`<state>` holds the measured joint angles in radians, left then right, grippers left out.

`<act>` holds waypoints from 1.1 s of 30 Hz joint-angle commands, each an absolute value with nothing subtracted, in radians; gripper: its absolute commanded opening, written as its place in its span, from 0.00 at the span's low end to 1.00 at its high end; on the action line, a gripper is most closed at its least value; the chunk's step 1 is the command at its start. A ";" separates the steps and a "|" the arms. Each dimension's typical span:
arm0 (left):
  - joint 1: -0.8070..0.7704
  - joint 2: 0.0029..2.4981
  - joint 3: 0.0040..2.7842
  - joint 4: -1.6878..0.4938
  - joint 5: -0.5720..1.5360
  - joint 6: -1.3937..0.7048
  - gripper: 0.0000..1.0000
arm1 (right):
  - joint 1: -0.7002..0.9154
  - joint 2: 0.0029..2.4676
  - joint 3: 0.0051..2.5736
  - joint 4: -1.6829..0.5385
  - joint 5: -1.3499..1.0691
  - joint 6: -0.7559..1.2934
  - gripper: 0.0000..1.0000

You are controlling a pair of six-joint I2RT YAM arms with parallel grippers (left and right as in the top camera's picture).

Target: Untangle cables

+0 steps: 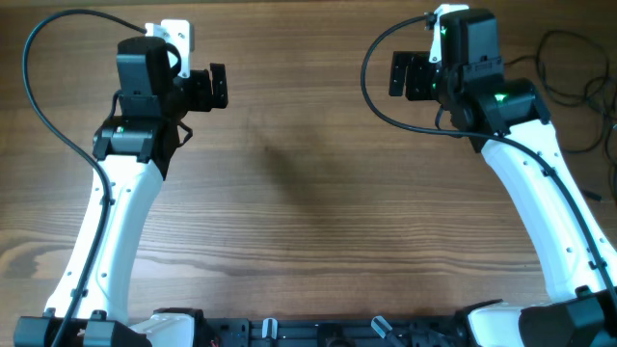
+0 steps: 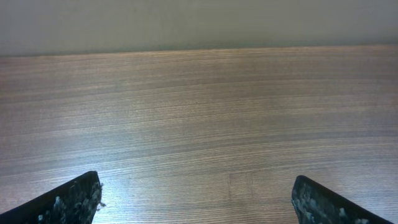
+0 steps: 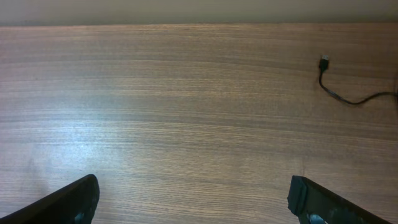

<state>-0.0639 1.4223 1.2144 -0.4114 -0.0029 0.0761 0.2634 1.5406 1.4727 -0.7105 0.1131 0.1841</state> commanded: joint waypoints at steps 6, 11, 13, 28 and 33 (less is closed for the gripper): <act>-0.065 1.416 1.211 -0.412 -0.013 0.066 1.00 | 0.269 1.522 1.495 -0.711 0.131 0.193 1.00; -0.065 1.416 1.211 -0.412 -0.013 0.066 1.00 | 0.269 1.522 1.495 -0.711 0.131 0.194 1.00; -0.065 1.415 1.211 -0.416 -0.013 0.066 1.00 | 0.269 1.522 1.495 -0.711 0.131 0.193 1.00; -0.069 1.183 0.986 -0.259 0.031 -0.089 1.00 | 0.269 1.522 1.495 -0.711 0.131 0.193 1.00; -0.070 1.034 0.774 -0.133 0.032 -0.140 1.00 | 0.269 1.522 1.495 -0.711 0.131 0.194 1.00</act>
